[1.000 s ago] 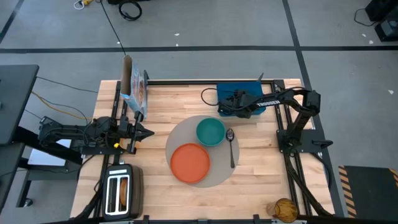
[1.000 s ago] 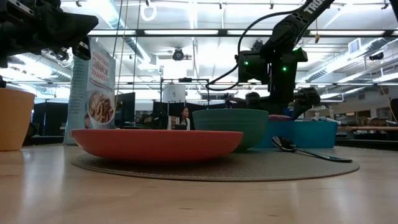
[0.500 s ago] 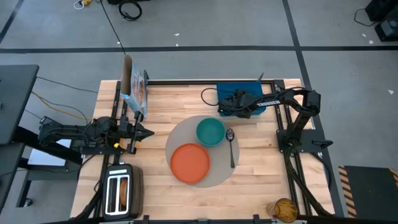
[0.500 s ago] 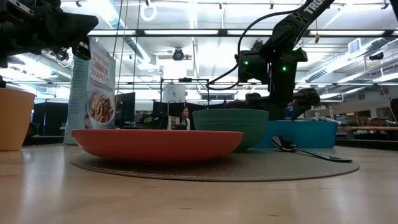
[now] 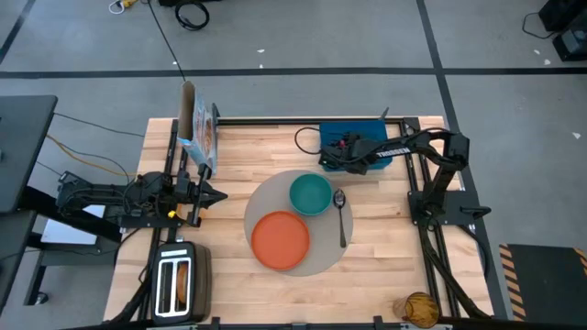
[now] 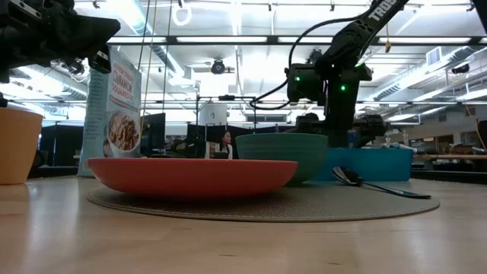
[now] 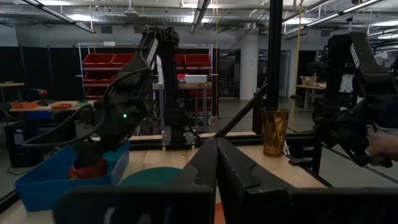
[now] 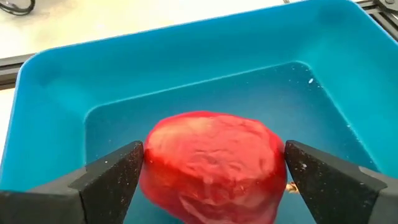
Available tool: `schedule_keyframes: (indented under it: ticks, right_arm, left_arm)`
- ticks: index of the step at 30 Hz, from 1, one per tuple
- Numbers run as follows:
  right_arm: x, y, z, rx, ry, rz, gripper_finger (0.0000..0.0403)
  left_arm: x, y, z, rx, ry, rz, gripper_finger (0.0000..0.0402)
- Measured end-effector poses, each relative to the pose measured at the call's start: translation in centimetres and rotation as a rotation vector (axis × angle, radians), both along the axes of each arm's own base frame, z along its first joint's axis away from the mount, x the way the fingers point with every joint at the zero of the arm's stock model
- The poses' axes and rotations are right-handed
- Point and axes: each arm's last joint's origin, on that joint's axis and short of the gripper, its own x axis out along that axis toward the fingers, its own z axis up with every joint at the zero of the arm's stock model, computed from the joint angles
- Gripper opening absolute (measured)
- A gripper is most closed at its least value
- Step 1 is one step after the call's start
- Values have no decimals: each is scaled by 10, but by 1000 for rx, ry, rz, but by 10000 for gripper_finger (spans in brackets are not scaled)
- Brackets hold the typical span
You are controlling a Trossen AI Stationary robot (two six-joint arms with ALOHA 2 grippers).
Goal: Arrange a breakfast setting
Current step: Put the apple on top left of the round table mat
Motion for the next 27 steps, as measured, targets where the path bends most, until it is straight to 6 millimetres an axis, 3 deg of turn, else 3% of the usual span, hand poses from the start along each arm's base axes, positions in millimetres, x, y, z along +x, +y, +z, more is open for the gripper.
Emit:
schedule_keyframes:
  ticks: [7, 16, 27]
  right_arm:
    - [-1, -7, -5, 11, 14, -21, 399]
    - [4, -6, -3, 40, 85, 120, 399]
    - [34, 6, 27, 55, 134, 335, 393]
  left_arm:
    - [0, 0, 0, 0, 0, 0, 9]
    - [0, 0, 0, 0, 0, 0, 9]
    - [0, 0, 0, 0, 0, 0, 9]
